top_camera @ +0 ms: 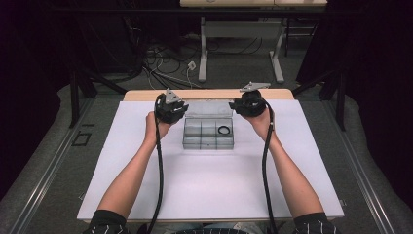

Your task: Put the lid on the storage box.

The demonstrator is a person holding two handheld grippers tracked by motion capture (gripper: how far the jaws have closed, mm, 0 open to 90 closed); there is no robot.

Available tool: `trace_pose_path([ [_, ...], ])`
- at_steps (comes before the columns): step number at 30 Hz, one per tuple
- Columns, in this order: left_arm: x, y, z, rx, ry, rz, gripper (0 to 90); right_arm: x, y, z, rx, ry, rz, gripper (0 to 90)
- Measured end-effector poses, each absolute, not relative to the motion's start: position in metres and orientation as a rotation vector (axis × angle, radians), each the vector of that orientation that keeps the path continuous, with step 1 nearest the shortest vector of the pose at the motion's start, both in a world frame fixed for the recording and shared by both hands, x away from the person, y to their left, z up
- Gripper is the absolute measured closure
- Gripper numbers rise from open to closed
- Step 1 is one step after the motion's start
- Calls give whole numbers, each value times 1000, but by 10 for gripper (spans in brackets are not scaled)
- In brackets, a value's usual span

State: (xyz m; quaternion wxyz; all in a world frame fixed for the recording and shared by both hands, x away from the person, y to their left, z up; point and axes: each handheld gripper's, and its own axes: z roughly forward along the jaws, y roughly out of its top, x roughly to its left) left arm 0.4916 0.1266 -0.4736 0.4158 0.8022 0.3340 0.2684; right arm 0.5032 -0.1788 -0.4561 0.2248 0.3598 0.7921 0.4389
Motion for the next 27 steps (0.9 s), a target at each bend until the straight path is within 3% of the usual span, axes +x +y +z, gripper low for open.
trace_pose_path([
  [18,461,128,-479,2120,721,717,741,468,-175,-465,909,2223,1124,736],
  [27,448,132,-480,2155,694,677,722,452,-176,-472,895,2267,1090,725],
])
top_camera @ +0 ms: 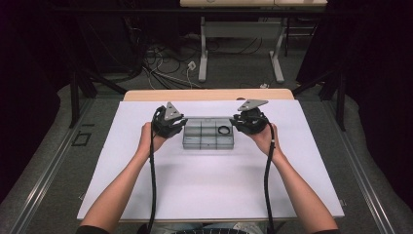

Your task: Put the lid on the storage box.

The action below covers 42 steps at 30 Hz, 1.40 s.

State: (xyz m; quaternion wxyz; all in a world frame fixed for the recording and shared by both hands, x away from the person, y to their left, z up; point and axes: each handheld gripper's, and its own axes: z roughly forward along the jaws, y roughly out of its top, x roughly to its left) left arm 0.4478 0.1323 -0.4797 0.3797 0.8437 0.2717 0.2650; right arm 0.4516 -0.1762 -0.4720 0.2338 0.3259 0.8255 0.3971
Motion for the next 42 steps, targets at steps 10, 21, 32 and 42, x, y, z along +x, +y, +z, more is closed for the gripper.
trace_pose_path([
  [10,431,143,-476,2264,725,542,422,430,-182,-472,883,2345,1082,547],
  [21,395,165,-487,2348,791,436,40,397,-199,-491,936,2529,1057,149],
  [32,362,179,-489,2367,837,456,0,366,-213,-493,939,2559,1045,20],
  [42,335,190,-494,2367,850,468,0,336,-221,-498,941,2539,1043,2],
])
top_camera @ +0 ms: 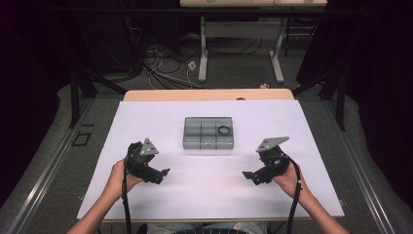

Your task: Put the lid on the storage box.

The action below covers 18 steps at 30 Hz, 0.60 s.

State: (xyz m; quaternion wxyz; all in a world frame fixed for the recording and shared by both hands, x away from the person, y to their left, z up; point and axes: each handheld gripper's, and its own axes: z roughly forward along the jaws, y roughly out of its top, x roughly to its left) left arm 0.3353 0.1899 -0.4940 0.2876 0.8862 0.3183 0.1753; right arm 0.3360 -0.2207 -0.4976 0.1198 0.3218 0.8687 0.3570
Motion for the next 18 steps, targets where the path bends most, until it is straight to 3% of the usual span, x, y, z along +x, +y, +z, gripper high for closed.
trace_pose_path([
  [18,299,198,-517,2379,849,499,0,298,-236,-519,968,2491,1010,0],
])
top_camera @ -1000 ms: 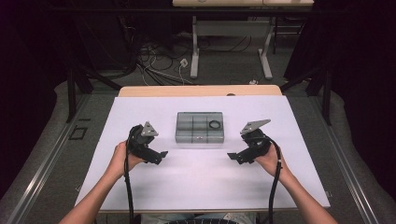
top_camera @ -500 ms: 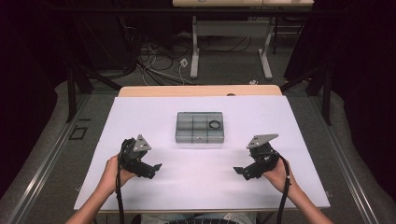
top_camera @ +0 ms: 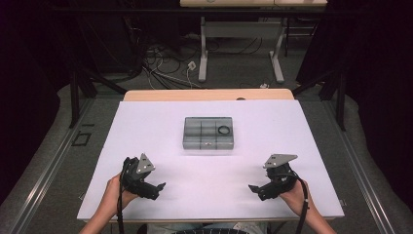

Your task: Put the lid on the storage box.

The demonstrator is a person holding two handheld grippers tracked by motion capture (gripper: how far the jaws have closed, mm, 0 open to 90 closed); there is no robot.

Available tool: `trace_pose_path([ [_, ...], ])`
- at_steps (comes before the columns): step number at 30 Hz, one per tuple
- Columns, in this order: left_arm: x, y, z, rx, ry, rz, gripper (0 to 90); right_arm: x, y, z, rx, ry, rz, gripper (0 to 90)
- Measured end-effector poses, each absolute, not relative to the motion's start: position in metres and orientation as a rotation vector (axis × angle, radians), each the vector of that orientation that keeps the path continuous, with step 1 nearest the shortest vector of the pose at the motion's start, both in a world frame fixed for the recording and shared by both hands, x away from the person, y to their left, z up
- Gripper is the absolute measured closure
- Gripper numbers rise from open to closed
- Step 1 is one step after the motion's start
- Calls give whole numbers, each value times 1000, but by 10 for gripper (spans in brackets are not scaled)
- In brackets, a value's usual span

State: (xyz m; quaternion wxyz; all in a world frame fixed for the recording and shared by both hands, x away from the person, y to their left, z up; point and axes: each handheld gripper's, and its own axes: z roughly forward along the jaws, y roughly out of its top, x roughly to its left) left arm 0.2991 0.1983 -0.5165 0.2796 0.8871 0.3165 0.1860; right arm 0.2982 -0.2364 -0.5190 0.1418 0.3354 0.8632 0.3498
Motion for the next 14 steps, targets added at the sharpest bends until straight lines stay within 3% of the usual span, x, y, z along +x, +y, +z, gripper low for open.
trace_pose_path([
  [14,287,204,-528,2354,845,546,0,283,-244,-535,957,2468,1040,0],
])
